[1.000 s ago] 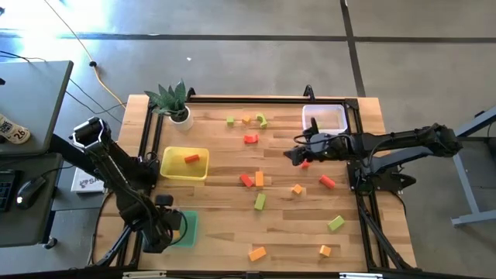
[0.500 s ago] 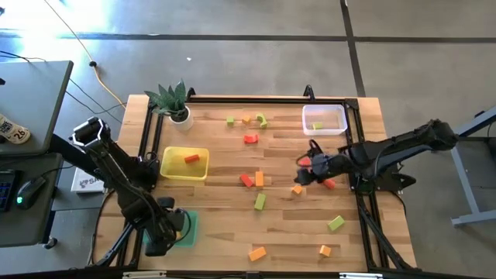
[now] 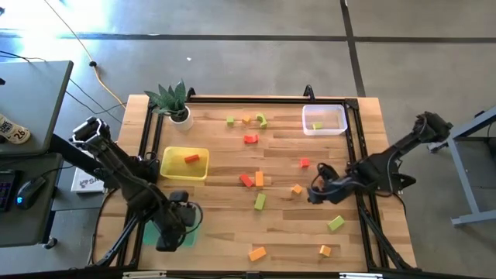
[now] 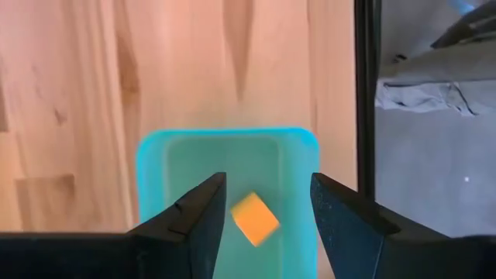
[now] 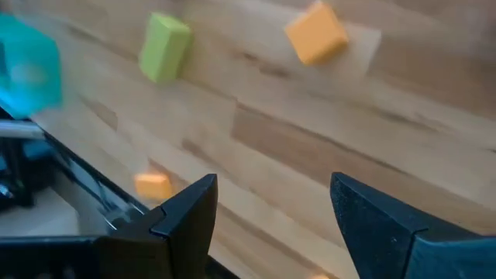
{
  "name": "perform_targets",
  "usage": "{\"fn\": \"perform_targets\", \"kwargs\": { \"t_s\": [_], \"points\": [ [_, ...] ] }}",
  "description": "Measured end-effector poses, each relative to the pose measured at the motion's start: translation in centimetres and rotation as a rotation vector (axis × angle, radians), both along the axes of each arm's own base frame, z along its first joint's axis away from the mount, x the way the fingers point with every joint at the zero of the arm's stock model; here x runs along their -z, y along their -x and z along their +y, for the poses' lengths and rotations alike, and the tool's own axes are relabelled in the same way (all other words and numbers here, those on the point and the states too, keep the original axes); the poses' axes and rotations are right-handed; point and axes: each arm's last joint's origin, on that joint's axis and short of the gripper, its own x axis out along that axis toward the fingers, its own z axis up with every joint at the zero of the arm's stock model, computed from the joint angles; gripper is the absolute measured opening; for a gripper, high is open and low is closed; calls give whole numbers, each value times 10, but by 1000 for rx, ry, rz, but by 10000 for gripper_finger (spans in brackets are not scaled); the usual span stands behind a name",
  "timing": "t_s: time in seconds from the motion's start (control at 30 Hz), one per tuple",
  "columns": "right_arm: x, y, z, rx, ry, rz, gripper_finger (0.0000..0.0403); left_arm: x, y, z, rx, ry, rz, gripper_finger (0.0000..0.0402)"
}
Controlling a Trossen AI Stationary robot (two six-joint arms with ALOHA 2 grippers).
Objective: Sort & place blocks by color
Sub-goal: Put the green block into the white bin
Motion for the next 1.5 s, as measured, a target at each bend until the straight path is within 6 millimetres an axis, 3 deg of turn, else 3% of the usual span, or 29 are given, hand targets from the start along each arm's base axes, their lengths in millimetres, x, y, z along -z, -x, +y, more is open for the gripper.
{"fn": "perform_targets", "kwargs": {
  "t_s": [0.43, 0.63, 0.77, 1.1, 1.5],
  "points": [
    [5, 26, 27, -542, 3, 109, 238, 0, -14, 20, 5, -33, -18, 174],
    [17, 26, 44, -961, 162, 30, 238, 0, -17, 24, -8, -35, -19, 174],
    [29, 23, 57, -1151, 238, -2, 238, 0, -17, 24, -7, -34, -19, 174],
    [64, 23, 77, -1389, 344, 113, 238, 0, -17, 24, -14, -32, -18, 174],
    [89, 25, 84, -1428, 439, 244, 238, 0, -17, 24, -36, -22, -19, 174]
  ]
}}
